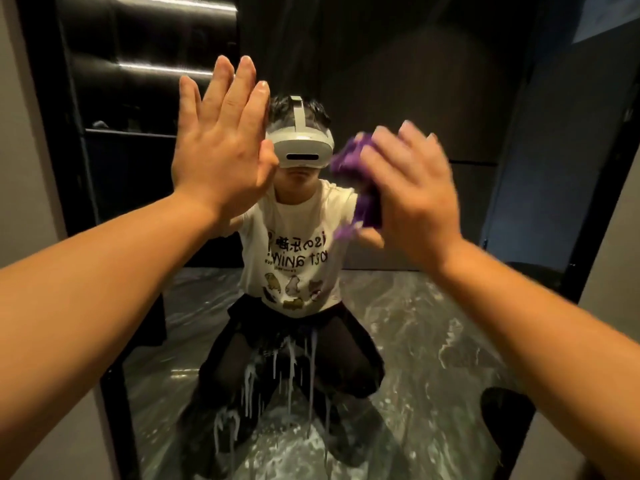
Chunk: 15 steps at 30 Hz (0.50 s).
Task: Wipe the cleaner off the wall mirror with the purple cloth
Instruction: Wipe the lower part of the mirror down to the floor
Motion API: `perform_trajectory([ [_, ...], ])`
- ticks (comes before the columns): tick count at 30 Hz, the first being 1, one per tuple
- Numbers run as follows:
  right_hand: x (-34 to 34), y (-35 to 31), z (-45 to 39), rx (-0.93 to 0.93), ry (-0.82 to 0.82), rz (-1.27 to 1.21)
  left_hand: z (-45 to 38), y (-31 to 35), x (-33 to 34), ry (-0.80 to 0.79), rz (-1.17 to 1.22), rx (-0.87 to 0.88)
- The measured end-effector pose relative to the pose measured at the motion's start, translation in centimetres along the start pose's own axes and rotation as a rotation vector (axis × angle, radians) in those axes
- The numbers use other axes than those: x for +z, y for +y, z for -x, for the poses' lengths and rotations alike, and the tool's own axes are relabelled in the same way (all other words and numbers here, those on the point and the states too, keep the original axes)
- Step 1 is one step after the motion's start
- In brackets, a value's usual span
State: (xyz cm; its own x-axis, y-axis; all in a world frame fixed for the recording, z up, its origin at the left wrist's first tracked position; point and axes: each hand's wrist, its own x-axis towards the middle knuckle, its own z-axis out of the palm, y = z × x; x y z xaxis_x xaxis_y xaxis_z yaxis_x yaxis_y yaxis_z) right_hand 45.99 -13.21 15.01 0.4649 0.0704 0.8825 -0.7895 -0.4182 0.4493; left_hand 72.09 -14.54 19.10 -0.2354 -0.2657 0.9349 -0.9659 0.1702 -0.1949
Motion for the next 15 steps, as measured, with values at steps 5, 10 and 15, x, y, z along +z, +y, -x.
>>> perform_trajectory([
  [5, 0.5, 4.4, -7.7, 0.220, 0.074, 0.308, -0.1, -0.1, 0.1, 0.029, 0.006, 0.020],
  [10, 2.7, -6.6, 10.7, -0.290, -0.260, 0.096, -0.1, -0.1, 0.1, 0.047, 0.000, 0.025],
  [15, 0.1, -6.0, 14.3, -0.321, -0.540, -0.122, -0.1, 0.0, 0.1, 0.021, -0.004, 0.004],
])
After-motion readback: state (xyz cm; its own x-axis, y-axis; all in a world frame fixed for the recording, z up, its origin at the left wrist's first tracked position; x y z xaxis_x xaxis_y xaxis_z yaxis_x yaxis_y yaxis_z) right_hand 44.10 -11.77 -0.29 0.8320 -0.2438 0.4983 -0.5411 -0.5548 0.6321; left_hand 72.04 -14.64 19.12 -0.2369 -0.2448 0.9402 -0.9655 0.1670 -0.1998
